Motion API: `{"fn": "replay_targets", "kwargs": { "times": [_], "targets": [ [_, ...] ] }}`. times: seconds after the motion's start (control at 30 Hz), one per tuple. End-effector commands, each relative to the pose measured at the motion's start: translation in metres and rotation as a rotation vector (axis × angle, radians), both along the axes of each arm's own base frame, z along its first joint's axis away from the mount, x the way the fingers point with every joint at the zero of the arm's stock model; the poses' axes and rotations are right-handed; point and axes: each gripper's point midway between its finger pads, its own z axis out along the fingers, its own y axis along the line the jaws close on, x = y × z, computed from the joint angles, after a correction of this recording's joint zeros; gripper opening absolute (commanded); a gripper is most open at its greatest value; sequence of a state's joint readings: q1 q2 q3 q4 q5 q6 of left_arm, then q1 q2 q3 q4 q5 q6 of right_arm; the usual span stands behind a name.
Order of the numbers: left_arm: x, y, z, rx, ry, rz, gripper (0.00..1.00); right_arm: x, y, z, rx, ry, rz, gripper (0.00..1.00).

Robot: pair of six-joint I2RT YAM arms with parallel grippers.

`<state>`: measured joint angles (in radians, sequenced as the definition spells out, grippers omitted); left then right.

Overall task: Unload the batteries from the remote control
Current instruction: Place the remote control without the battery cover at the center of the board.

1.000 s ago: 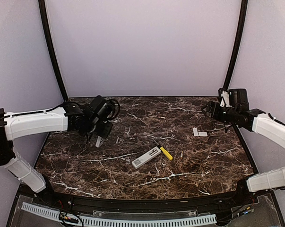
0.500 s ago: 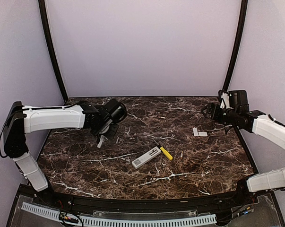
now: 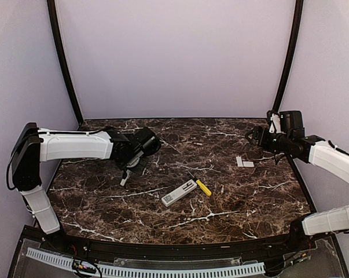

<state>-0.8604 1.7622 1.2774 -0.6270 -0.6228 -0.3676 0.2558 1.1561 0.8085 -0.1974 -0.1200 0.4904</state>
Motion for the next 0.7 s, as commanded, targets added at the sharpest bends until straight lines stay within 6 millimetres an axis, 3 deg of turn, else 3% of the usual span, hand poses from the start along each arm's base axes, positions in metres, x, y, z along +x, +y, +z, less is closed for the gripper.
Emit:
{"fn": "replay_targets", "kwargs": {
  "times": [0.0, 0.37, 0.67],
  "targets": [
    [-0.005, -0.015, -0.005, -0.044, 0.032, -0.005, 0.13, -0.002, 0.005, 0.003, 0.021, -0.019, 0.013, 0.83],
    [-0.019, -0.043, -0.022, -0.12, 0.096, -0.028, 0.3, -0.003, 0.005, 0.0, 0.022, -0.012, 0.013, 0.82],
    [-0.027, -0.06, -0.033, -0.195, 0.145, -0.045, 0.34, -0.005, 0.005, -0.001, 0.022, -0.015, 0.014, 0.82]
  ]
}}
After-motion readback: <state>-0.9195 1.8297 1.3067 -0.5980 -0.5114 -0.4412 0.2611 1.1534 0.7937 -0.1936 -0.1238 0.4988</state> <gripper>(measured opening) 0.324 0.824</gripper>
